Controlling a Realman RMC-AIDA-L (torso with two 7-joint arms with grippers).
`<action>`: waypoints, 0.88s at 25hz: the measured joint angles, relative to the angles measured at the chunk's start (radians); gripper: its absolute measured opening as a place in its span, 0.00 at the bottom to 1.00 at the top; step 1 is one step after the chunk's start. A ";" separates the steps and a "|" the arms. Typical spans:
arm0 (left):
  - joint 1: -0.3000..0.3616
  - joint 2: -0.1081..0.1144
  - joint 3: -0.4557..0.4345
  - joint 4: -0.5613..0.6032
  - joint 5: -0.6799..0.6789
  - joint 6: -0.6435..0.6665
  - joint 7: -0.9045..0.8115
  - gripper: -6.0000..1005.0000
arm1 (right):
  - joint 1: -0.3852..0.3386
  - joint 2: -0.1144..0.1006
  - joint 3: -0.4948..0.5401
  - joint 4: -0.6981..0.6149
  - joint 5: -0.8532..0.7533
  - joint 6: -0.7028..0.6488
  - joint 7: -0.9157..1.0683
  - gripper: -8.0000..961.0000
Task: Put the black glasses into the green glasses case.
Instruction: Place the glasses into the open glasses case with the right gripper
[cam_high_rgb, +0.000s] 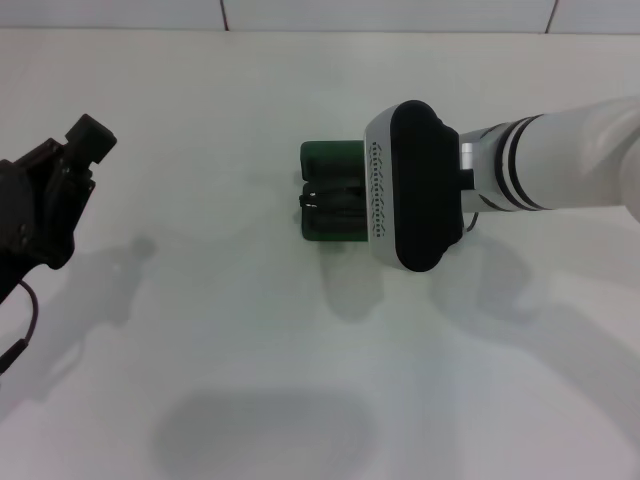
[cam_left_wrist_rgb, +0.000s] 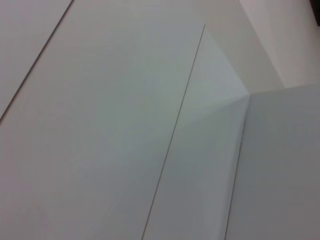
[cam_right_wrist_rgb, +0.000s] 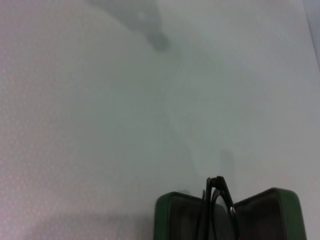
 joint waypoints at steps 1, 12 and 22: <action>0.000 0.000 0.000 0.000 0.000 0.000 0.000 0.04 | 0.001 0.000 0.000 0.001 0.000 -0.002 0.006 0.07; 0.009 -0.001 -0.001 0.000 0.001 0.000 -0.001 0.04 | 0.009 0.000 -0.006 0.018 -0.085 -0.005 0.090 0.07; 0.003 -0.003 -0.001 0.000 0.000 0.000 -0.001 0.04 | 0.011 0.000 -0.010 0.026 -0.089 0.007 0.091 0.07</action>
